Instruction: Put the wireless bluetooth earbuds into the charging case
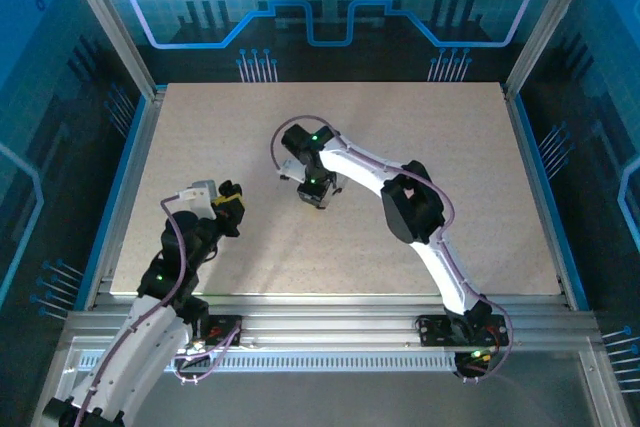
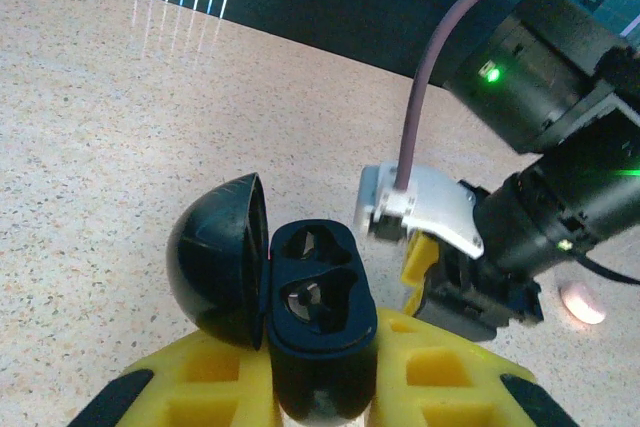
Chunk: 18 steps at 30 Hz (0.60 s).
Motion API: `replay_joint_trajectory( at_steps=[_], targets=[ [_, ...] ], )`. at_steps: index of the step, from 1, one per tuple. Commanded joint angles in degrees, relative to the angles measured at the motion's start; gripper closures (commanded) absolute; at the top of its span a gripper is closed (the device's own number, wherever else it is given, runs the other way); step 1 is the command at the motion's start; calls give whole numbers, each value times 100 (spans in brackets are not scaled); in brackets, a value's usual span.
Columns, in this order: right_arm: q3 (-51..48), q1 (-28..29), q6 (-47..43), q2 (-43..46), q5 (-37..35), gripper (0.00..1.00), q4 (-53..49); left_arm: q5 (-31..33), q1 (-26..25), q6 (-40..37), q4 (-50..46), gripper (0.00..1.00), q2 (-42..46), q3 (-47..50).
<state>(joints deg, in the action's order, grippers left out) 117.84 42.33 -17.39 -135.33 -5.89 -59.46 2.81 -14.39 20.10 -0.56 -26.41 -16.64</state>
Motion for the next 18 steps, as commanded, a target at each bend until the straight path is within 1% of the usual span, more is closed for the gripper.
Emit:
replay_joint_trajectory(
  at_steps=[1, 5, 8, 12, 18],
  targets=[
    [116, -73, 554, 388, 455, 59, -407, 6, 51, 161, 165, 83, 27, -44],
    [140, -156, 684, 485, 642, 57, -697, 76, 51, 253, 148, 82, 74, -1],
    [178, -145, 558, 403, 657, 57, -874, 84, 51, 281, 139, 83, 84, 6],
    [254, -73, 290, 231, 614, 58, -1046, 67, 51, 283, 92, 82, 91, 3],
    [427, -16, 240, -161, 494, 59, -1040, 95, 46, 315, 58, 82, 156, 14]
  ],
)
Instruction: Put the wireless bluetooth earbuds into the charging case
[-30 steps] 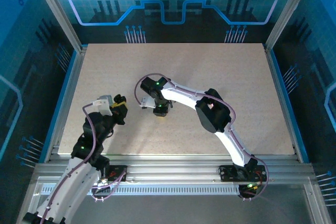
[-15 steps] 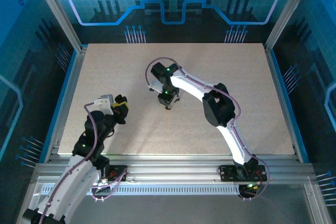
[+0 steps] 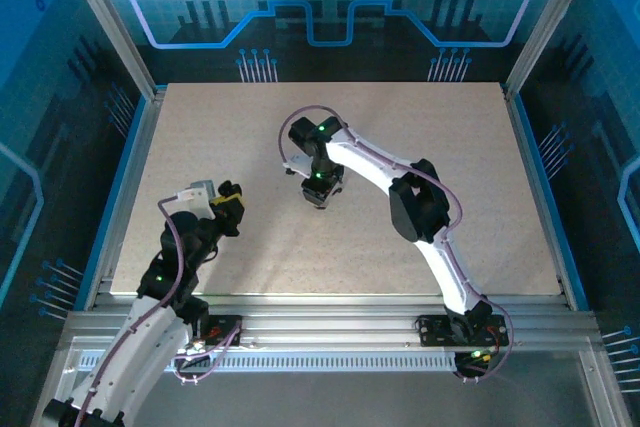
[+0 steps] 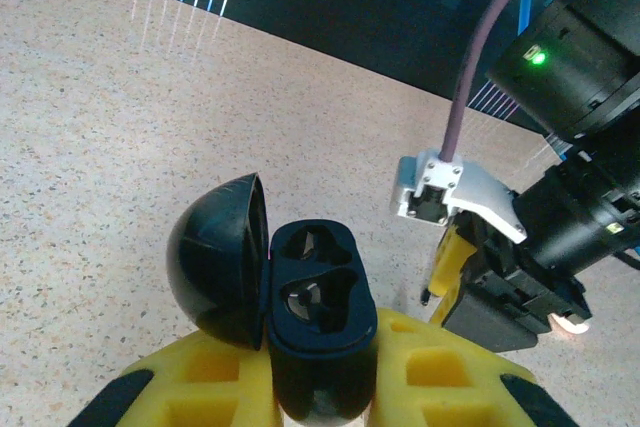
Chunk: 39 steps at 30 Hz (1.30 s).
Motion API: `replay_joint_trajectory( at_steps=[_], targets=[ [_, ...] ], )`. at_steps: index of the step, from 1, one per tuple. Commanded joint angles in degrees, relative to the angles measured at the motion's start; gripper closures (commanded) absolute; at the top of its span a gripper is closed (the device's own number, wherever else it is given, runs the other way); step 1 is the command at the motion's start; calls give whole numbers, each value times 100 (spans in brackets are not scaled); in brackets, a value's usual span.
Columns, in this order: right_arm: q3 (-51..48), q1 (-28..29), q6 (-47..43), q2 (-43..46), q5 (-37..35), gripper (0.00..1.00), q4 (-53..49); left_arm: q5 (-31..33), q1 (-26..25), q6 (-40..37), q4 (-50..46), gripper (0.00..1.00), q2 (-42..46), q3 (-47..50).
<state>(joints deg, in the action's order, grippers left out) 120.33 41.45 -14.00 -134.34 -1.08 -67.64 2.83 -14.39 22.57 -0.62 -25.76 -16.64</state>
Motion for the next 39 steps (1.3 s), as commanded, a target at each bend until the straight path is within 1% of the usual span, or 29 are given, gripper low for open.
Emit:
replay_joint_trajectory(
  at_steps=[1, 11, 22, 30, 34, 39],
  targets=[
    [204, 67, -94, -297, 29, 59, -224, 92, 46, 64, 55, 82, 89, 10],
    [246, 74, -77, -528, -4, 63, -188, 89, 51, 94, 41, 82, 100, 17],
    [247, 82, -28, -691, 51, 70, -84, 101, 47, 98, 44, 82, 100, 22],
    [263, 89, 44, -804, 31, 80, 62, 107, 51, 74, -20, 82, 150, 8],
    [249, 76, 92, -770, 36, 83, 103, 110, 50, 70, -53, 82, 175, 6],
    [113, 59, 214, -528, 60, 84, 225, 58, 51, 51, -28, 82, 190, 48]
  ],
)
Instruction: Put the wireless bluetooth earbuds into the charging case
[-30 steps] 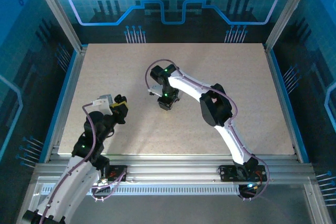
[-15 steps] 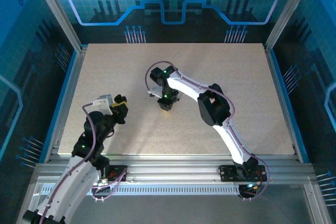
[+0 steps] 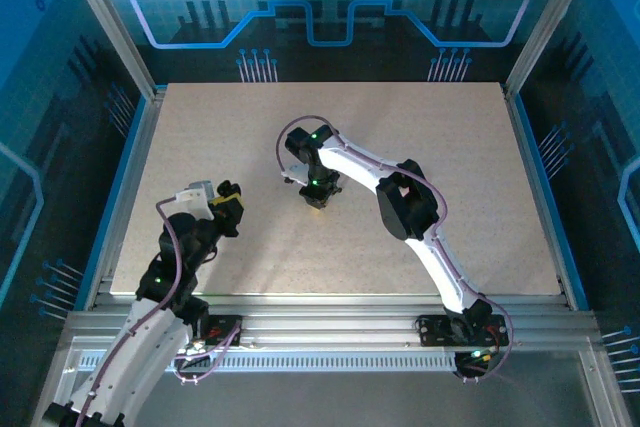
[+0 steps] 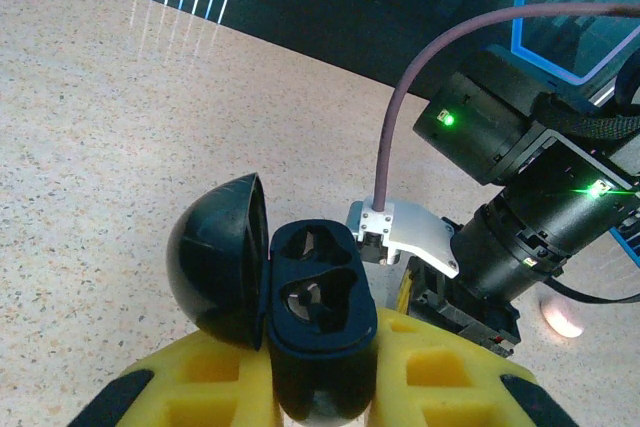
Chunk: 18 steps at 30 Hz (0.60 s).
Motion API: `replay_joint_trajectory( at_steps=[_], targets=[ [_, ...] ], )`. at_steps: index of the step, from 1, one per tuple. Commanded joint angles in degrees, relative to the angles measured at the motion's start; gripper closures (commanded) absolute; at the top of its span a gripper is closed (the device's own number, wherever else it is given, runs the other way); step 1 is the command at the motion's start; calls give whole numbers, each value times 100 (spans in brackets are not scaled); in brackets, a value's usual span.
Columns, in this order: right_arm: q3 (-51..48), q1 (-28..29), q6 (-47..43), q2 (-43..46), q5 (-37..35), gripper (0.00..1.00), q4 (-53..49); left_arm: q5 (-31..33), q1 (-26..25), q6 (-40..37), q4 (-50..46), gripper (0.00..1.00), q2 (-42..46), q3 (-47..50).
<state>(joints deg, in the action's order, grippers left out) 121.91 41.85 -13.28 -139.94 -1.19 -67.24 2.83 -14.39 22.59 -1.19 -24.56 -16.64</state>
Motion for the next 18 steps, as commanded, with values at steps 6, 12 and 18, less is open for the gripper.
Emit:
replay_joint_trajectory(
  at_steps=[6, 12, 18],
  targets=[
    [-670, -74, 505, 812, 312, 85, 604, -380, 44, -167, 497, 83, 41, 221],
    [-1827, -274, 1050, 1902, 898, 85, 1418, -981, 33, -323, 2381, 84, -404, 1064],
    [-2918, -591, 1690, 2956, 1630, 85, 2272, -1717, -19, -914, 3630, 83, -1253, 1242]
  ],
)
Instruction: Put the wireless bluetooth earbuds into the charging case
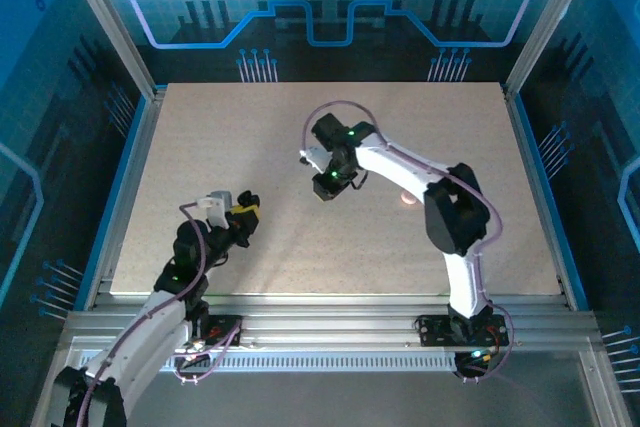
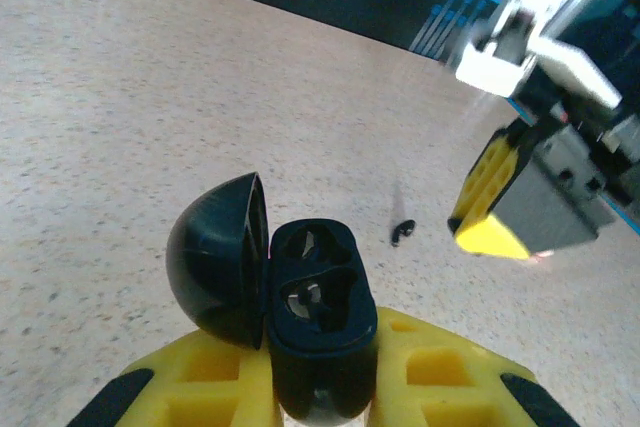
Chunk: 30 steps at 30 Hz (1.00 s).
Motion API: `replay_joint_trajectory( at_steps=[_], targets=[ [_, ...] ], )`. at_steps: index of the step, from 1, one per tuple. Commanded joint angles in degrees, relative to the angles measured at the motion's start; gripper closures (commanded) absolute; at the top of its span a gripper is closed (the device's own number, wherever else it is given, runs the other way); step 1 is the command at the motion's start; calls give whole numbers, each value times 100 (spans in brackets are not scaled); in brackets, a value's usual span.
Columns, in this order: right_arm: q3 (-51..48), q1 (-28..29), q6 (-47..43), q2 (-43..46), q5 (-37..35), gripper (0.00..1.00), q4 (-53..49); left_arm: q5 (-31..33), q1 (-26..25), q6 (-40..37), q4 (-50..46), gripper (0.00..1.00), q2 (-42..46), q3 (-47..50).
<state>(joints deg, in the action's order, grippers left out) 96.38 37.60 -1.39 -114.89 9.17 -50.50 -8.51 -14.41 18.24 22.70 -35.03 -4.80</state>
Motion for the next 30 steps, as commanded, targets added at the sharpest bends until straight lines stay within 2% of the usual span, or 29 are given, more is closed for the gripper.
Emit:
replay_joint_trajectory(
  at_steps=[1, 5, 8, 13, 17, 24, 30],
  targets=[
    [-502, -211, 611, 565, 705, 85, 738, -682, -26, -588, 1395, 83, -311, 62],
    [-1058, -338, 1022, 1192, 1143, 85, 1333, -1071, -107, -824, 2209, 83, -948, 73],
    [-1404, -360, 1277, 1631, 1408, 85, 1791, -1236, -365, -1053, 2707, 83, -1511, -37],
    [-1985, -359, 1696, 2380, 1605, 84, 2610, -1416, -937, -1558, 3147, 83, -2357, -432],
    [-2618, -347, 2129, 3011, 1649, 84, 3501, -1494, -1148, -1672, 3457, 83, -2865, -744],
    [-3375, -123, 2451, 3810, 1204, 83, 4492, -1500, -1279, -1459, 4025, 83, -3389, -1074],
    [-3632, 247, 2441, 4069, 832, 83, 5012, -1451, -1362, -1283, 4252, 83, -3568, -1225]
  ],
)
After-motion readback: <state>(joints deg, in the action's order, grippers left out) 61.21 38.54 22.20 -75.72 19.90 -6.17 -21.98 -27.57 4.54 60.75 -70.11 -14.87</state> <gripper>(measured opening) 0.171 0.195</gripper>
